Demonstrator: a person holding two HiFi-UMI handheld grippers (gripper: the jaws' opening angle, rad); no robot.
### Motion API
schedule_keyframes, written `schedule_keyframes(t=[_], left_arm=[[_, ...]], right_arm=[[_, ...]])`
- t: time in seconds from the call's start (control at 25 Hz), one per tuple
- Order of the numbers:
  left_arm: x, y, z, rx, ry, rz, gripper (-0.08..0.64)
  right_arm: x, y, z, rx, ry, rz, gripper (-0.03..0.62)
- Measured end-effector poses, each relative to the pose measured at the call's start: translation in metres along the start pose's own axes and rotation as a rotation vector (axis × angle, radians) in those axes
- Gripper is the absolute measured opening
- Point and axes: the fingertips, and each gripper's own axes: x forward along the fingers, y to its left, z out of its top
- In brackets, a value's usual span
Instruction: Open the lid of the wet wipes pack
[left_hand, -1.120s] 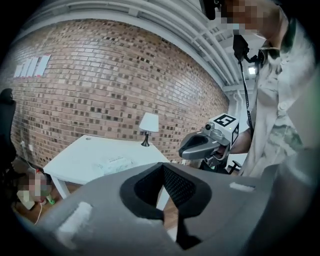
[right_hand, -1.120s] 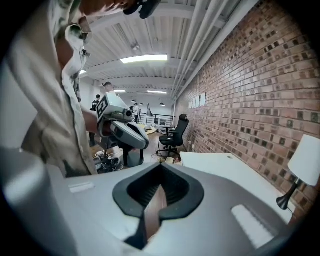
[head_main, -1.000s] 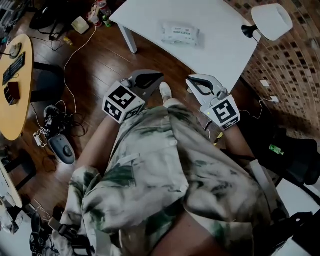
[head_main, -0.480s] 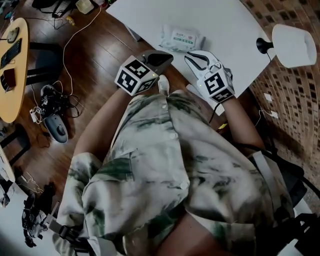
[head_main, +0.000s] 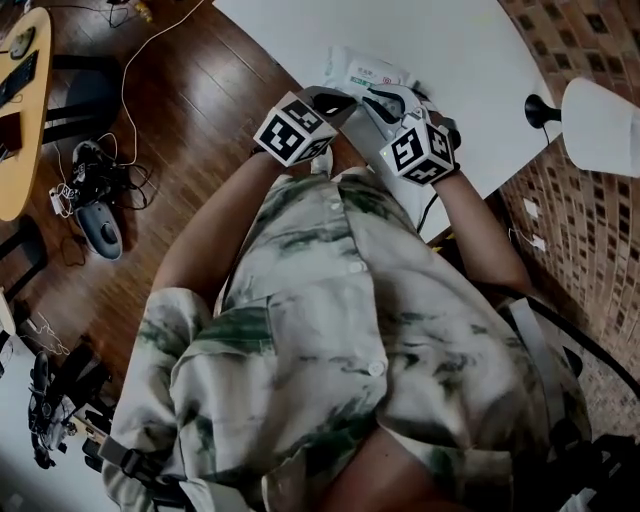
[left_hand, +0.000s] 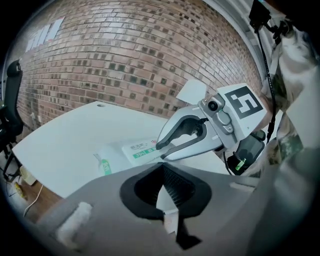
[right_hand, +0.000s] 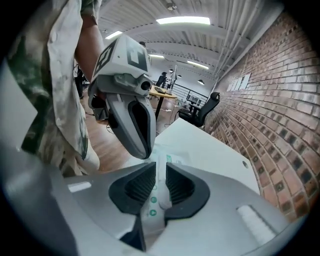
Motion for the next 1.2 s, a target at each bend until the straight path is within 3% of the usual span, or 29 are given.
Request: schedule_keyframes(t=[0.44, 0.72, 1.2], left_arm=[[0.024, 0.009, -0.015, -0.023, 0.066, -0.006, 0.003], [0.026, 0.012, -0.018, -0.04, 0.071, -0.013, 0.003], [0.025, 0.013, -0.022, -0.069, 0.081, -0.032, 0.003]], right_arm=[[0.005, 0.0, -0.004, -0.018, 0.007, 0.031, 0.032], [0.0, -0.002, 0.002, 0.026, 0.003, 0.065, 0.017], [-0.017, -0.065, 0.024, 0.155, -0.093, 0.057, 0.014]])
